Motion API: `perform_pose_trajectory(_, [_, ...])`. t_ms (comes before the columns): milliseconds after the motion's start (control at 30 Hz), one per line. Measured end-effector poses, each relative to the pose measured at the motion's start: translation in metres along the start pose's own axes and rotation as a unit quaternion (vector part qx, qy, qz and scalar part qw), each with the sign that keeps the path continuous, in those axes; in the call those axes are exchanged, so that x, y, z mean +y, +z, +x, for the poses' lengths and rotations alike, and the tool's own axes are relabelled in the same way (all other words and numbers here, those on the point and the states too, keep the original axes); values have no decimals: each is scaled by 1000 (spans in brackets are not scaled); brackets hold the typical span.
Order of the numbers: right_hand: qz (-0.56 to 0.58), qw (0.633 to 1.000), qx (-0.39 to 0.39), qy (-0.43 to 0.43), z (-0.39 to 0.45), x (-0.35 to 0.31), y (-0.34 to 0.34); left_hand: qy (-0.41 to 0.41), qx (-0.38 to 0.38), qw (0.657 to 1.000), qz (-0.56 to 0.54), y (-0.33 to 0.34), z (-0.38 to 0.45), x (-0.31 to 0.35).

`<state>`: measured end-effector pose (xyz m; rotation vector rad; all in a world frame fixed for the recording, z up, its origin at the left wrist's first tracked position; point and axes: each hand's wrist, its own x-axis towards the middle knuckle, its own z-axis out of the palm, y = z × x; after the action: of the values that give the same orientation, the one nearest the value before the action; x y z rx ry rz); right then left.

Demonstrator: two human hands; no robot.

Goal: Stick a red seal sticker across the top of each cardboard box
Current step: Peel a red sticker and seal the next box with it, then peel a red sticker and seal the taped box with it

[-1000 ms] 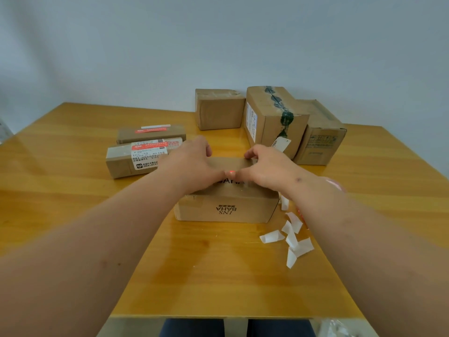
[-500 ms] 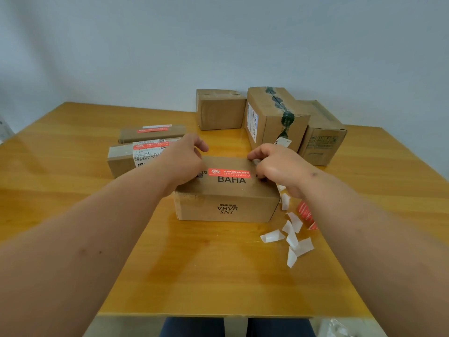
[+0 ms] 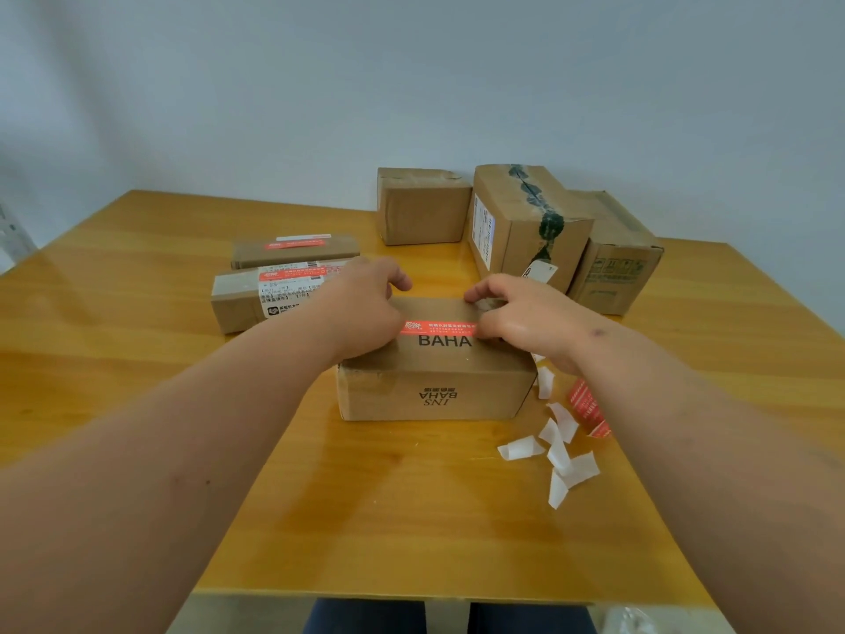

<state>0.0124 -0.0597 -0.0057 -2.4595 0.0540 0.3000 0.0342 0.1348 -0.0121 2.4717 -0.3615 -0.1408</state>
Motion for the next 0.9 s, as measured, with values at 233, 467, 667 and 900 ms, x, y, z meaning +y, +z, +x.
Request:
perform_pose_trajectory(233, [-175,975,-105,-88,-7,-30,10,-16,-128,958,257,-30,-21,1])
perform_pose_trajectory(467, [-131,975,-55,-171,24,-73,52,-80,-101,937,324,-67,-10,-41])
perform_pose_trajectory(667, [-184,968,43,-163,75,-73,64,-72,-2,933,351,-61,32,-69])
perform_pose_trajectory(900, [-210,957,134,-146,98,-53,47,-73,59,942,324,-32,67,-58])
